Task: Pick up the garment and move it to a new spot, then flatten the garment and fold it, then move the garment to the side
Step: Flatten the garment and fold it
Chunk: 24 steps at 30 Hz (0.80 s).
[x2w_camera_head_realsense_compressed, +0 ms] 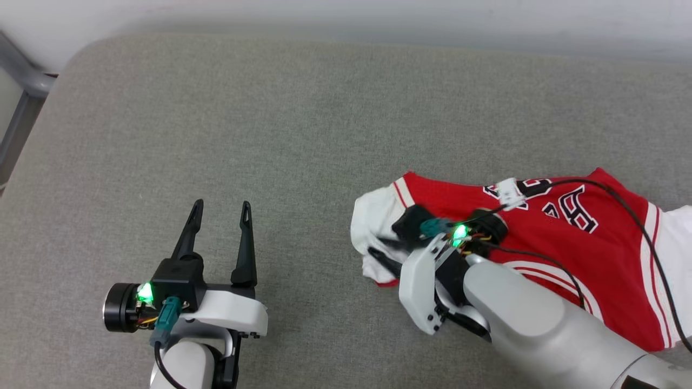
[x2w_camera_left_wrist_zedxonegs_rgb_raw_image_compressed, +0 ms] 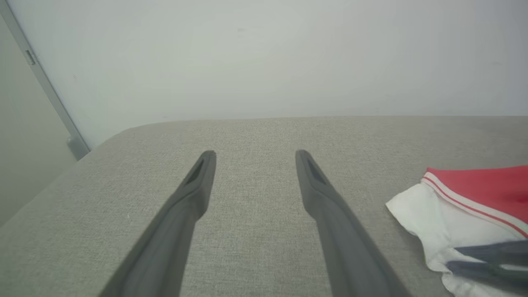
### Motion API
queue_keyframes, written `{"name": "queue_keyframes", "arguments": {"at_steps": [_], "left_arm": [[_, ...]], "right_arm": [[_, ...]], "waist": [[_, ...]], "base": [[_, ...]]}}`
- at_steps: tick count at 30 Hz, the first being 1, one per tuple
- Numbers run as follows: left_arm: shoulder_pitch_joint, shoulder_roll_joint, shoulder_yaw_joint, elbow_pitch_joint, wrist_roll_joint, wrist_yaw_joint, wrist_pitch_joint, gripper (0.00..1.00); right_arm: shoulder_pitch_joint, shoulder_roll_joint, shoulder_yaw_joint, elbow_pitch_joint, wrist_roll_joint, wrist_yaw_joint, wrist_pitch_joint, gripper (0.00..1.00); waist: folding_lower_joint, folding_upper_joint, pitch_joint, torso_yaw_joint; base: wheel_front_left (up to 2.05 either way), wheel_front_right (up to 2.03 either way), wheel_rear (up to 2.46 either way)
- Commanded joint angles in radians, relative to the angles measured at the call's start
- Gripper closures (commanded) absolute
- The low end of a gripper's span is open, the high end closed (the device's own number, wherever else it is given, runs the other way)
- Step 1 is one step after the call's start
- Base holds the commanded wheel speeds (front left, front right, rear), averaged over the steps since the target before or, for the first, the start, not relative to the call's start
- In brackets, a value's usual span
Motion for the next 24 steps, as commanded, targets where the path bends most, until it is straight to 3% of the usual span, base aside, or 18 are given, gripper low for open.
{"name": "queue_keyframes", "arguments": {"at_steps": [1, 5, 11, 18, 24], "left_arm": [[0.004, -0.001, 0.006, 0.003, 0.005, 0.000, -0.002, 0.00], [0.041, 0.005, 0.014, 0.005, 0.006, -0.005, -0.002, 0.00], [0.070, 0.006, 0.017, 0.006, 0.010, -0.012, -0.002, 0.00], [0.109, 0.013, 0.020, 0.002, 0.011, -0.017, -0.002, 0.00], [0.129, 0.019, 0.027, -0.004, 0.013, -0.020, -0.002, 0.00]], "right_arm": [[-0.011, -0.001, -0.014, 0.005, 0.012, -0.001, -0.041, 0.00], [0.001, -0.044, -0.078, -0.030, -0.004, -0.001, -0.224, 0.00], [0.070, -0.124, -0.217, -0.105, -0.052, -0.001, -0.295, 0.00], [0.276, -0.233, -0.542, -0.270, -0.182, -0.001, -0.308, 0.00], [0.468, -0.279, -0.855, -0.434, -0.290, -0.001, -0.286, 0.00]], "waist": [[0.0000, 0.0000, -0.017, -0.005], [0.0000, 0.0000, -0.065, -0.031], [0.0000, 0.0000, -0.108, -0.052], [0.0000, 0.0000, -0.153, -0.082], [0.0000, 0.0000, -0.166, -0.104]], "base": [[0.00, 0.00, 0.00], [0.00, 0.00, 0.00], [0.00, 0.00, 0.00], [0.00, 0.00, 0.00], [0.00, 0.00, 0.00]]}}
